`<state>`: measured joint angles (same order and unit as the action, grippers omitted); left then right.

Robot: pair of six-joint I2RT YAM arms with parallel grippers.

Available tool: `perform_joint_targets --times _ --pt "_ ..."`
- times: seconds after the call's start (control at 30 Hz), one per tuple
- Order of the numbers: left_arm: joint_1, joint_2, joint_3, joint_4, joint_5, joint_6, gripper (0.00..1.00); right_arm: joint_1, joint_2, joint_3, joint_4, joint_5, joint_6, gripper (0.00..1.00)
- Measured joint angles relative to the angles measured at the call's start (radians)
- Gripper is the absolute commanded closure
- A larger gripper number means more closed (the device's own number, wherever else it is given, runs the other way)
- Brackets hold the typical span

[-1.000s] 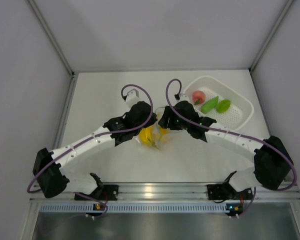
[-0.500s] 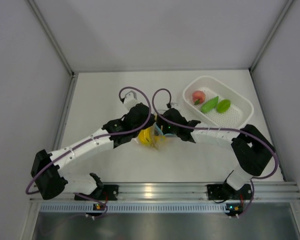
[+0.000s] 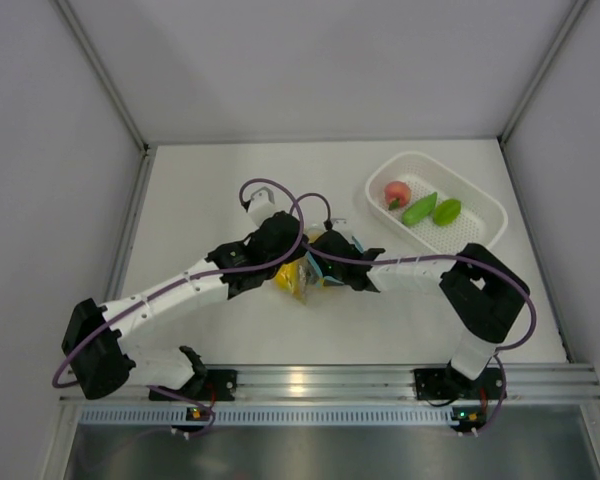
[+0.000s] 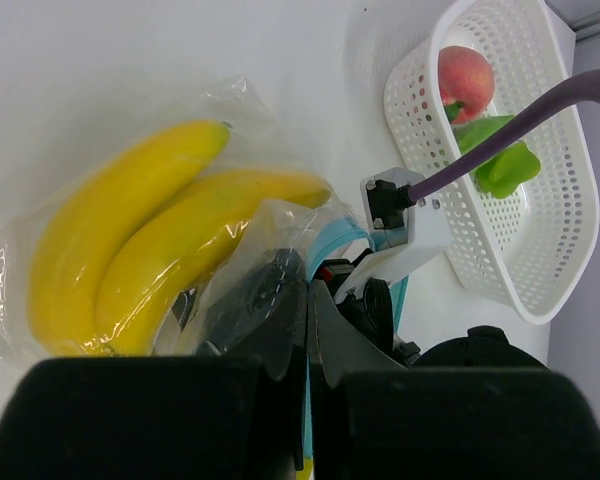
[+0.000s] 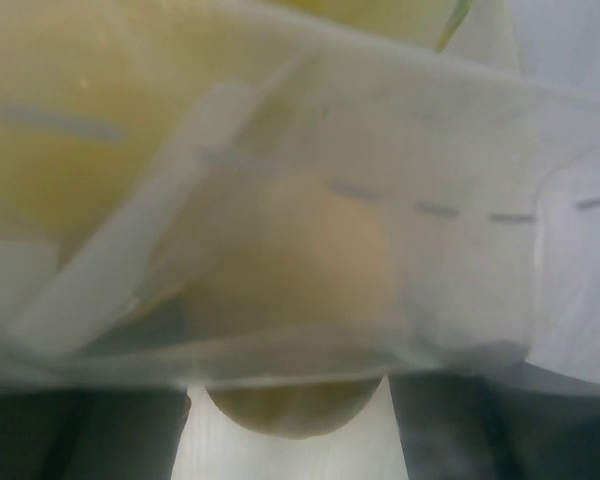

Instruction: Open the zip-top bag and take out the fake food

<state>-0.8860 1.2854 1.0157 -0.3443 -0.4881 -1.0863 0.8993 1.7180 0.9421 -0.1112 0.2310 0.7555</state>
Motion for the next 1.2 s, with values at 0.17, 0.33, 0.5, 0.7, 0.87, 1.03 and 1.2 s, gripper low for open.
perform_joint_targets --times 0.17,0.33,0.5,0.7,0.87,1.03,1.2 --pt "0.000 0.000 0.000 0.000 0.000 0.001 1.00 0.000 -0.012 -0.006 -0.005 0.011 -0.005 0.38" --pt "0.000 0.000 -0.003 0.001 0.000 0.000 1.00 0.000 -0.087 -0.013 -0.045 0.029 -0.023 0.38" --pt "0.000 0.000 -0.011 0.001 0.000 0.000 1.00 0.000 -0.206 -0.013 -0.083 0.046 -0.049 0.38" --pt "0.000 0.000 -0.013 0.001 -0.003 0.001 1.00 0.000 -0.343 -0.012 -0.153 0.052 -0.086 0.39" --pt "0.000 0.001 -0.013 0.001 -0.008 0.004 1.00 0.000 -0.520 -0.008 -0.222 0.072 -0.125 0.40" --pt "0.000 0.019 -0.013 0.001 -0.008 0.004 1.00 -0.034 -0.656 0.051 -0.312 0.116 -0.186 0.41" --pt "0.000 0.025 -0.013 0.001 -0.007 0.005 1.00 -0.278 -0.706 0.097 -0.385 0.150 -0.265 0.40"
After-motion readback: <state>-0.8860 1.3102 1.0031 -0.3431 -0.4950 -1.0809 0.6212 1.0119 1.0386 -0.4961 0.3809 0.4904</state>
